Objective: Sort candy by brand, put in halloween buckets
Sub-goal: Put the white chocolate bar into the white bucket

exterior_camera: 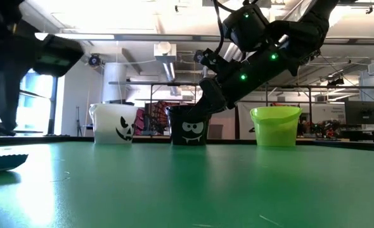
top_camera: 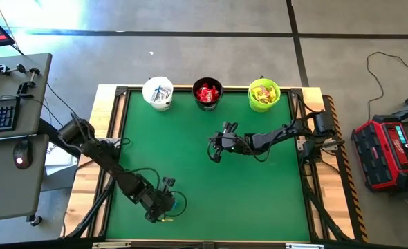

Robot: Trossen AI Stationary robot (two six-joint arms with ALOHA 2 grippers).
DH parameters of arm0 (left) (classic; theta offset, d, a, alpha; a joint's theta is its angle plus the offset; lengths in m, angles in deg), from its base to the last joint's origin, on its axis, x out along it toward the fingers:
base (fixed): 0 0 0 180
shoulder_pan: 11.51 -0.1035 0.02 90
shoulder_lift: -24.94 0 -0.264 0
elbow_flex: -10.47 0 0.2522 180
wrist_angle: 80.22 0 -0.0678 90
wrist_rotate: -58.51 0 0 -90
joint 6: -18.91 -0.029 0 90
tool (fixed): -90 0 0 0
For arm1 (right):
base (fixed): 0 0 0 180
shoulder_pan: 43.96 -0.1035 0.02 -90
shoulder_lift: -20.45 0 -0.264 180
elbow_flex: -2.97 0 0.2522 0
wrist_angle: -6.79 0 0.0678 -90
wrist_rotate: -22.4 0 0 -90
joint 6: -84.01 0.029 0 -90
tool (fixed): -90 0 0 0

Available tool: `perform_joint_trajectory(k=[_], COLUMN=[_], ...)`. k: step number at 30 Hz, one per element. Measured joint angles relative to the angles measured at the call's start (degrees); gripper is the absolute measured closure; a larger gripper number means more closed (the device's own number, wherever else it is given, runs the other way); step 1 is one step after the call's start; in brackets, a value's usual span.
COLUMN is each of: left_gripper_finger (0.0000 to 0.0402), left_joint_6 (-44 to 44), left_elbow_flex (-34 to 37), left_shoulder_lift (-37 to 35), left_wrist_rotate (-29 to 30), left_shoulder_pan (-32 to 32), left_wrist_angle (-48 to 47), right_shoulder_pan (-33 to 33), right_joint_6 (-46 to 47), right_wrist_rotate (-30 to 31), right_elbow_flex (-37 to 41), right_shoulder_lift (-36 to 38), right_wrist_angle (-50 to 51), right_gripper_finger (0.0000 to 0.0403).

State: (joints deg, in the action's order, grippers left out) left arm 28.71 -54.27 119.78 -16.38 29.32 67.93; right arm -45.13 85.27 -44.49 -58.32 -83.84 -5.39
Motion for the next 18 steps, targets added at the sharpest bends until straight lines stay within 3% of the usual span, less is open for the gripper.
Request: perform_joint_trajectory(k=[4,12,18], left_gripper_finger=[0.0318,0.0242,0.0223], left_joint_6=[-5.3,-0.9,-8.3], left_elbow_flex=[0.0,0.0,0.0], left_shoulder_lift=[0.0,0.0,0.5], left_wrist_rotate=[-2.7,-11.2,-15.1], left_shoulder_pan=[-1.5,-7.3,-8.2], left_wrist_angle=[3.2,3.0,3.4], right_shoulder_pan=[0.0,0.0,0.0], right_joint_6=[-0.2,-0.2,-0.2], right_wrist_rotate=[-0.4,-1.2,-1.3], right_elbow_flex=[0.0,0.0,0.0], right_shoulder_lift=[0.0,0.0,0.0], right_wrist_angle=[0.0,0.0,0.0], right_gripper_finger=[0.0403,0.0403,0.0403])
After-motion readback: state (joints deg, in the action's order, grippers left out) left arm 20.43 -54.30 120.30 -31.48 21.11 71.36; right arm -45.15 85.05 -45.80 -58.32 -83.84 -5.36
